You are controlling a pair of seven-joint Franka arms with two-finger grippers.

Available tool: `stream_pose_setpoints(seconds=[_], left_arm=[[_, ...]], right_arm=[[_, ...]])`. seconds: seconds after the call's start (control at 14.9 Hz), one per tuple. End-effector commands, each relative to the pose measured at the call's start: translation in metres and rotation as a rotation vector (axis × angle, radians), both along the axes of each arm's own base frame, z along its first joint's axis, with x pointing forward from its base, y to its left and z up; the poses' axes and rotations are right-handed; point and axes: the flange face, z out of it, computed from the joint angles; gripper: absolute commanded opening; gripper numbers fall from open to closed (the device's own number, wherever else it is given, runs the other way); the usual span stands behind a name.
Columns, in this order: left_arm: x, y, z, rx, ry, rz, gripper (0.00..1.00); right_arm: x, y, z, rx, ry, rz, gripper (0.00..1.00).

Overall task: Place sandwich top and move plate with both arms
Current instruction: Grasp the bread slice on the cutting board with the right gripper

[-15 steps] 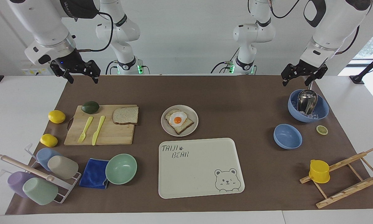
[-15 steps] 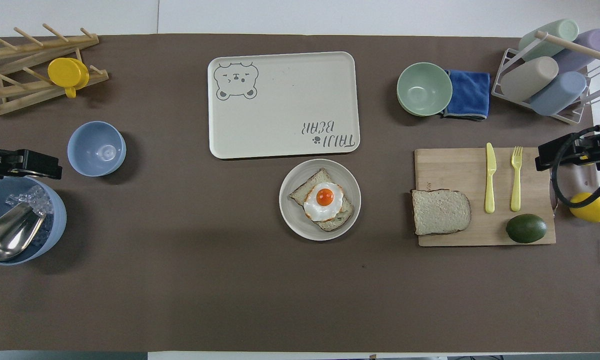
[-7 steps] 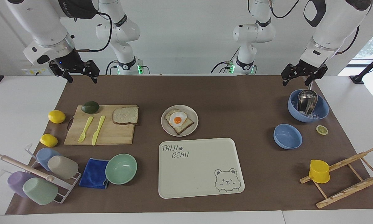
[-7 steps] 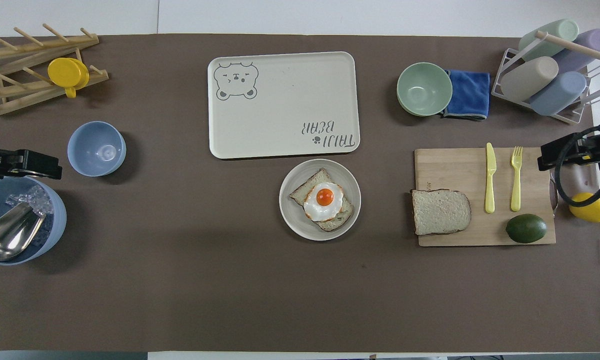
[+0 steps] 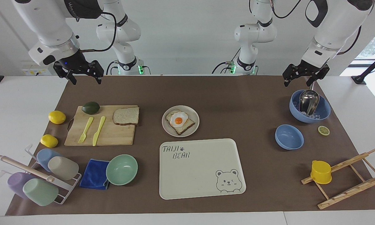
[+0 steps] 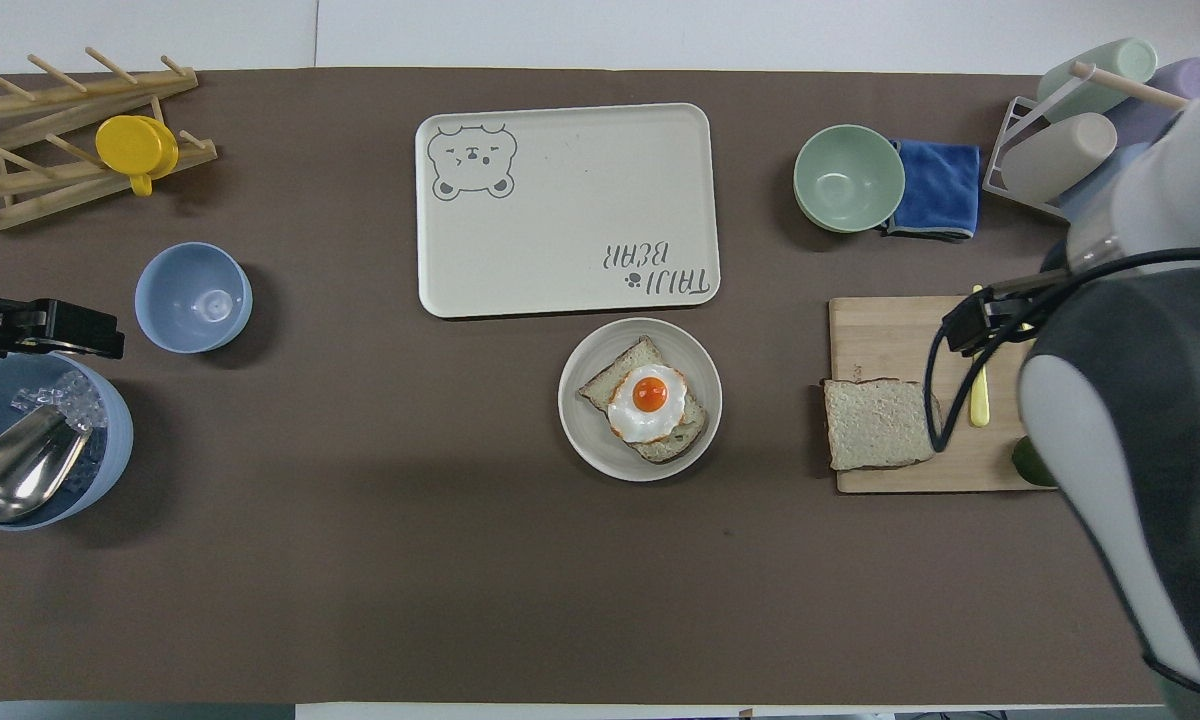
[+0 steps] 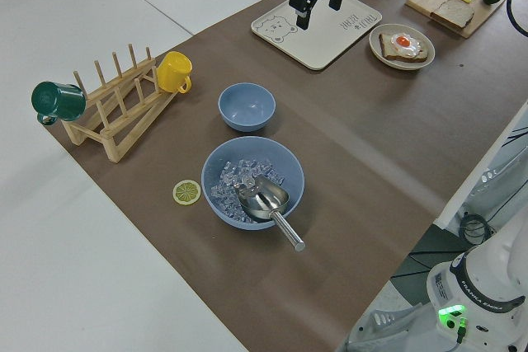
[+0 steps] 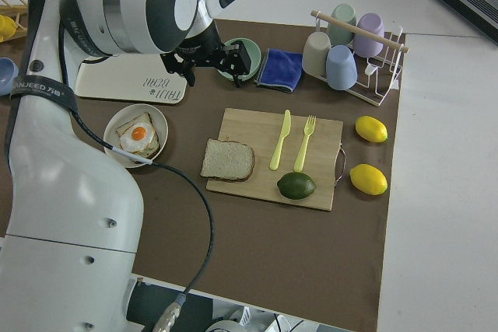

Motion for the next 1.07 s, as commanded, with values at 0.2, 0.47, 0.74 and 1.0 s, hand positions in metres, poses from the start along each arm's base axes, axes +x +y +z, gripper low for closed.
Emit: stream_pose_setpoints(seconds=[0.2, 0.47, 0.74, 1.0], left_arm=[[-0.003, 0.003, 0.005, -0.001, -0.004, -0.005, 1.0], [-0.004, 0.003, 0.006, -0.001, -0.004, -0.005, 1.0], [-0.004, 0.003, 0.006, -0.001, -0.004, -0.005, 1.0], [-0.004, 0.003, 0.006, -0.001, -0.006, -0.005, 1.0]], right_arm=[[-0.002, 0.094, -0.145, -0.175, -0.03, 0.009, 1.0], [-0.026, 0.111, -0.238, -0.274, -0.015, -0.006, 1.0], [-0.04, 0.109, -0.266, -0.332, -0.036, 0.0, 1.0], [-0.056, 0.111, -0.285, -0.376, -0.053, 0.0, 0.77]])
